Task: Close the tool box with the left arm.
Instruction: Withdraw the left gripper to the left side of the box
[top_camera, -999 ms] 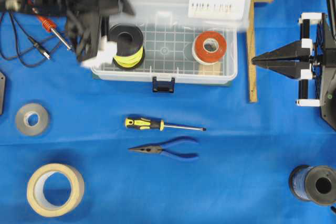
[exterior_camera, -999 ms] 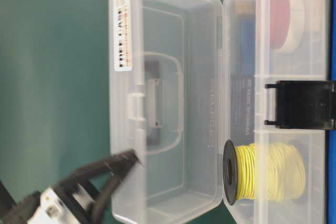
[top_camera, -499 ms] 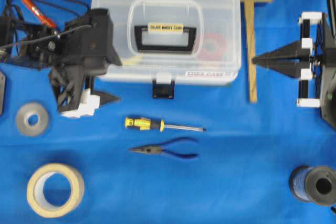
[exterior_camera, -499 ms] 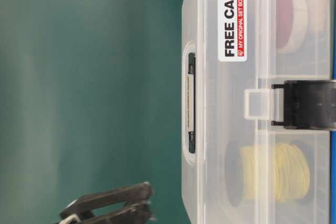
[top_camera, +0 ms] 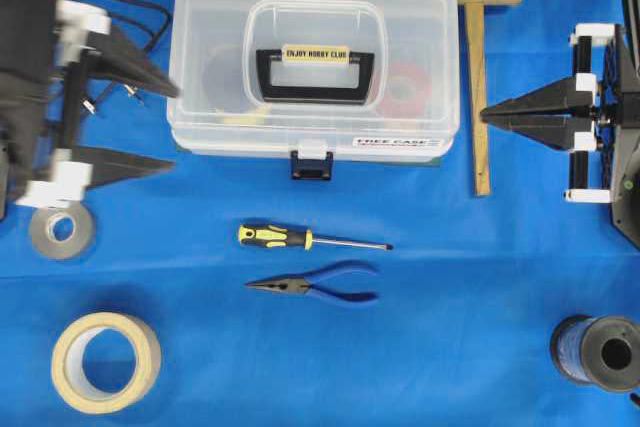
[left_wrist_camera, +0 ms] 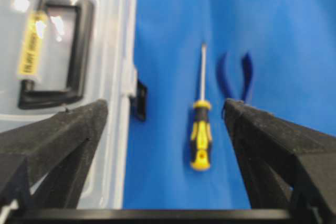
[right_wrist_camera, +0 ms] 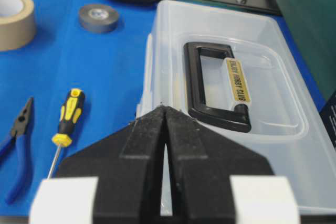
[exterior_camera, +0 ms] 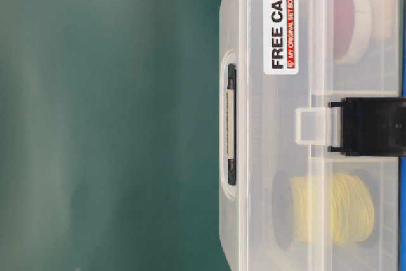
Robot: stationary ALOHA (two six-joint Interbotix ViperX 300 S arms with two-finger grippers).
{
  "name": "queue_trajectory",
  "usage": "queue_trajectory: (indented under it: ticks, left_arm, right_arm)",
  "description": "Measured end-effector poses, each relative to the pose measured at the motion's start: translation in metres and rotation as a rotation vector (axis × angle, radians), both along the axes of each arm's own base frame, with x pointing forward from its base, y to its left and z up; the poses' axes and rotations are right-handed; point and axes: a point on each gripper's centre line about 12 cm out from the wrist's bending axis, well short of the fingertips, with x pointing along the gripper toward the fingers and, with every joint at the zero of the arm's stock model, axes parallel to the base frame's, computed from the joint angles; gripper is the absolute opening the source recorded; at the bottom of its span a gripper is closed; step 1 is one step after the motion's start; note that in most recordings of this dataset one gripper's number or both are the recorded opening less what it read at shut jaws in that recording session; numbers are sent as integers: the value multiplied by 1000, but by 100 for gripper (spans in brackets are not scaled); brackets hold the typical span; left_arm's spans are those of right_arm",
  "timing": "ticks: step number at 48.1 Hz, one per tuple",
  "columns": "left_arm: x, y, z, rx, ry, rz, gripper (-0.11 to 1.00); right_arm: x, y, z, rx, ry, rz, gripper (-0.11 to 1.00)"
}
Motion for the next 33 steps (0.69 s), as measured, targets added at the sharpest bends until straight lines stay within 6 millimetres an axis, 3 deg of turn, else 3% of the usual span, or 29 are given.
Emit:
queue_trajectory:
  ticks: [10, 33]
  left_arm:
    - [-47, 0, -1, 4, -169, 3, 88]
    - [-103, 0, -78, 16, -334, 8, 87]
  right_arm:
    - [0, 0, 1, 0, -5, 2, 0]
    - [0, 0, 2, -1, -17, 0, 0]
